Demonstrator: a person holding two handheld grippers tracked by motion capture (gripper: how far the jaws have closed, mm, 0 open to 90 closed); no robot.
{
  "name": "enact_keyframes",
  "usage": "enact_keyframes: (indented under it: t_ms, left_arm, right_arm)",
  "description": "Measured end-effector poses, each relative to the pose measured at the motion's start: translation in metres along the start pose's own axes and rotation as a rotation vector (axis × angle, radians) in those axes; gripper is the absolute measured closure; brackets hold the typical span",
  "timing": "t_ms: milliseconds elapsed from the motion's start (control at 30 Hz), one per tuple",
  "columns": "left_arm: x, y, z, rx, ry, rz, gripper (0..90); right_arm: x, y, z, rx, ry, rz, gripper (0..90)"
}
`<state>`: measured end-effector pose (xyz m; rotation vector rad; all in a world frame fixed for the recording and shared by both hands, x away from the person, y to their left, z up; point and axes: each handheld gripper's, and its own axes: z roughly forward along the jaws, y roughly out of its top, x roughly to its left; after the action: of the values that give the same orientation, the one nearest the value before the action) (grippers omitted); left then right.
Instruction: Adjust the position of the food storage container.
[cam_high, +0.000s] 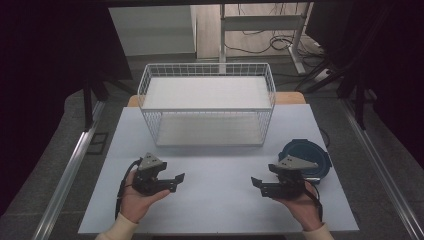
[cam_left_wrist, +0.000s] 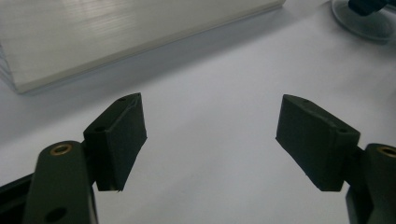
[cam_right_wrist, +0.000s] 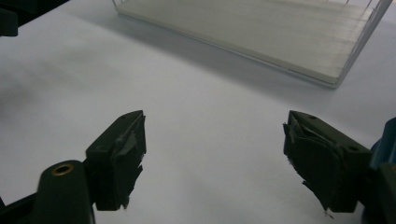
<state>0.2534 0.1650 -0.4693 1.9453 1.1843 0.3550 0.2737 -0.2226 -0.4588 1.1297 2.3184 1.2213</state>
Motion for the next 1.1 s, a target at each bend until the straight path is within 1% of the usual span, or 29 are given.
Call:
enact_keyframes:
  t_ms: [67,133,167,233,267,300,367,467,500,567,667,700,733,767,800,833,900,933,967,1000,1067,1100]
  left_arm:
    - [-0.001,0.000,0.001,0.001,0.000,-0.001,24.2]
    - [-0.005,0.000,0.003,0.005,0.001,0.011,24.2]
    - [-0.007,-0.001,0.003,0.008,0.008,0.021,24.2]
    - [-0.008,-0.003,0.003,0.020,0.010,0.046,23.9]
    - [-0.009,-0.004,0.003,0.020,0.012,0.043,23.9]
    - [-0.008,-0.005,0.002,0.020,0.014,0.047,23.4]
    - [-0.005,-0.007,0.000,0.021,0.022,0.044,23.1]
    - [-0.002,-0.008,0.000,0.019,0.036,0.018,22.0]
    - [-0.001,-0.008,-0.001,0.020,0.043,0.020,21.4]
    - [0.002,-0.008,-0.001,0.018,0.045,0.018,21.0]
    - [0.005,-0.009,-0.001,0.014,0.049,-0.011,20.9]
    - [0.006,-0.010,0.000,0.017,0.051,-0.016,20.7]
    - [0.006,-0.010,0.001,0.017,0.047,-0.023,20.5]
    - [0.005,-0.010,0.002,0.017,0.032,-0.035,20.5]
    - [0.004,-0.010,0.004,0.017,0.009,-0.038,20.4]
    - [0.003,-0.009,0.004,0.017,-0.006,-0.034,20.0]
    - [0.001,-0.007,0.003,0.012,0.004,-0.011,19.8]
    - [0.001,-0.007,0.003,0.009,0.007,-0.006,19.8]
    - [0.002,-0.007,0.002,0.008,0.005,-0.009,19.8]
    - [0.002,-0.007,0.001,0.005,0.003,-0.014,19.8]
    - [0.004,-0.008,0.001,0.012,0.003,-0.007,19.6]
    - [0.009,-0.007,-0.001,0.012,0.015,-0.006,19.6]
  right_arm:
    - [-0.001,0.000,0.000,0.005,0.001,0.000,23.6]
    - [-0.001,0.000,-0.003,0.003,-0.002,-0.003,25.5]
    - [-0.002,0.002,-0.006,-0.009,0.003,0.000,27.8]
    - [-0.001,0.004,-0.006,-0.014,0.005,-0.004,28.7]
    - [-0.001,0.004,-0.006,-0.014,0.005,-0.004,28.7]
    - [0.000,0.005,-0.004,-0.007,0.005,-0.014,29.5]
    - [0.001,0.006,-0.003,0.001,0.005,-0.021,29.7]
    - [0.004,0.007,-0.002,0.008,0.001,-0.033,30.2]
    - [0.004,0.008,-0.002,0.008,0.005,-0.033,30.3]
    - [0.005,0.010,0.000,0.012,0.012,-0.035,30.3]
    - [0.004,0.011,0.002,0.018,0.018,-0.038,30.5]
    - [0.002,0.012,0.003,0.023,0.024,-0.032,31.2]
    - [0.001,0.013,0.004,0.030,0.025,-0.026,31.4]
    - [0.001,0.013,0.004,0.030,0.025,-0.026,31.4]
    - [0.001,0.015,0.005,0.035,0.025,-0.025,31.6]
    - [0.002,0.017,0.005,0.043,0.024,-0.026,31.7]
    - [0.003,0.021,0.004,0.058,0.026,-0.032,31.9]
    - [0.004,0.024,0.004,0.065,0.020,-0.040,32.1]
    - [0.004,0.027,0.003,0.068,0.016,-0.042,32.2]
    - [0.001,0.030,0.001,0.064,0.018,-0.030,33.2]
    - [-0.002,0.032,-0.001,0.064,0.014,-0.022,34.2]
    - [-0.004,0.033,-0.002,0.065,0.010,-0.018,35.1]
